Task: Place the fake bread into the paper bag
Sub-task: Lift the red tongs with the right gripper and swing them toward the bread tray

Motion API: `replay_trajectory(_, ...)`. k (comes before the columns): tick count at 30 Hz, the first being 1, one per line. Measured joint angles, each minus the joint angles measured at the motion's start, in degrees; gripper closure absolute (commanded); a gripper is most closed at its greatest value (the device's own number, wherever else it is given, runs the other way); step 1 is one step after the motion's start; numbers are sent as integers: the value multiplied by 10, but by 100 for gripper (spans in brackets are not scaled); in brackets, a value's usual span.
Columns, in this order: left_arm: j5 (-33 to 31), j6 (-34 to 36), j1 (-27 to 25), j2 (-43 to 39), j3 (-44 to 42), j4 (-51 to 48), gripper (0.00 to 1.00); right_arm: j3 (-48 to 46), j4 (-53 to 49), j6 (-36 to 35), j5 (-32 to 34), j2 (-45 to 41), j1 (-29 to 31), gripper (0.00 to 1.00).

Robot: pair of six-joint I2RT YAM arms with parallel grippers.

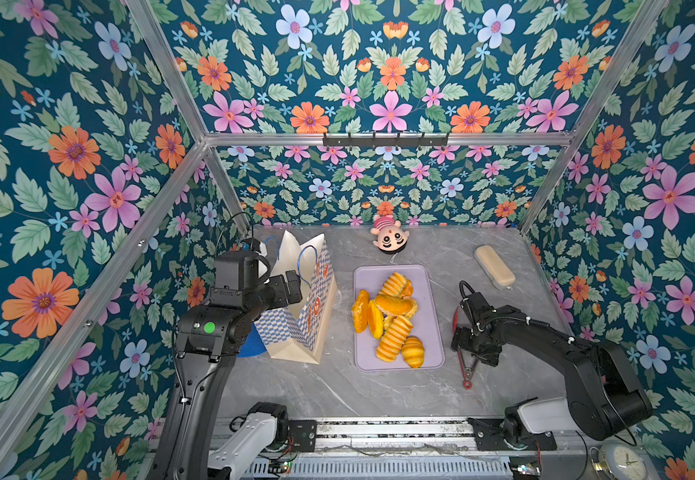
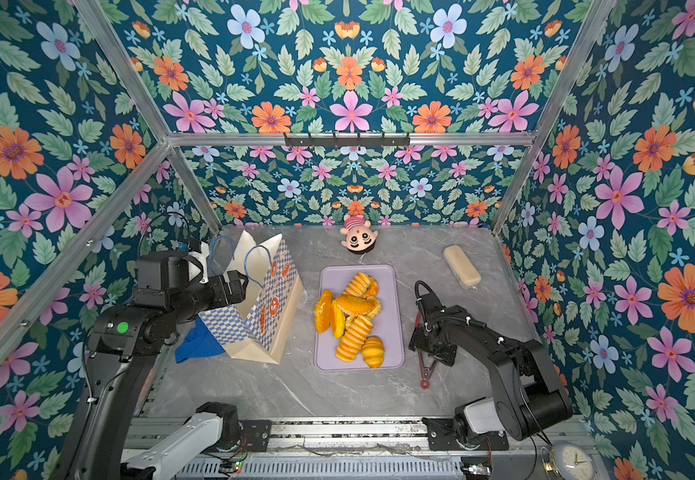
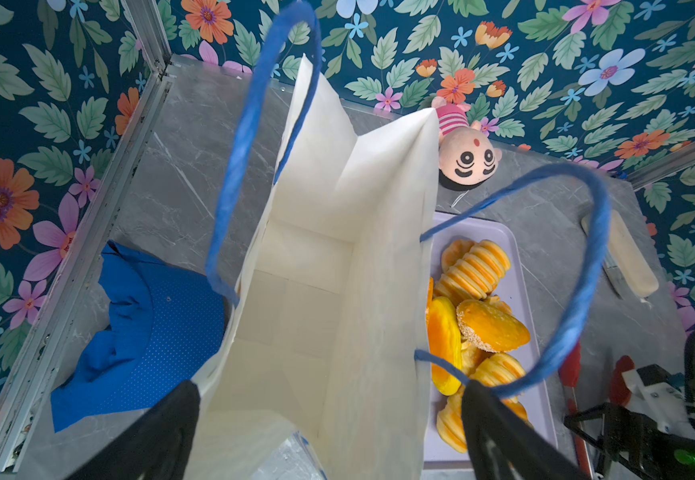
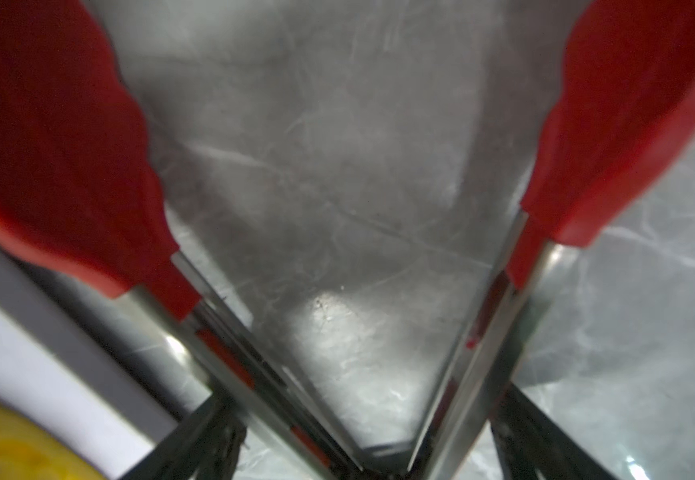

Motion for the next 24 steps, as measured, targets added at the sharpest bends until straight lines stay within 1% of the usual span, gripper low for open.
replay_trajectory(5,-1,0,0,-2,3,0,0,2,-8,-8,6,5,0,27)
replay_trajectory(9,-2,1,0,-2,8,0,0,-6,-8,-8,8,-11,-1,34)
replay_trajectory(16,-9,9,0,8,26,0,0,-5,-28,-8,5,-85,0,42)
replay_trajectory(24,-13,15,0,23,41,0,0,43,-85,-16,9,-173,-1,50)
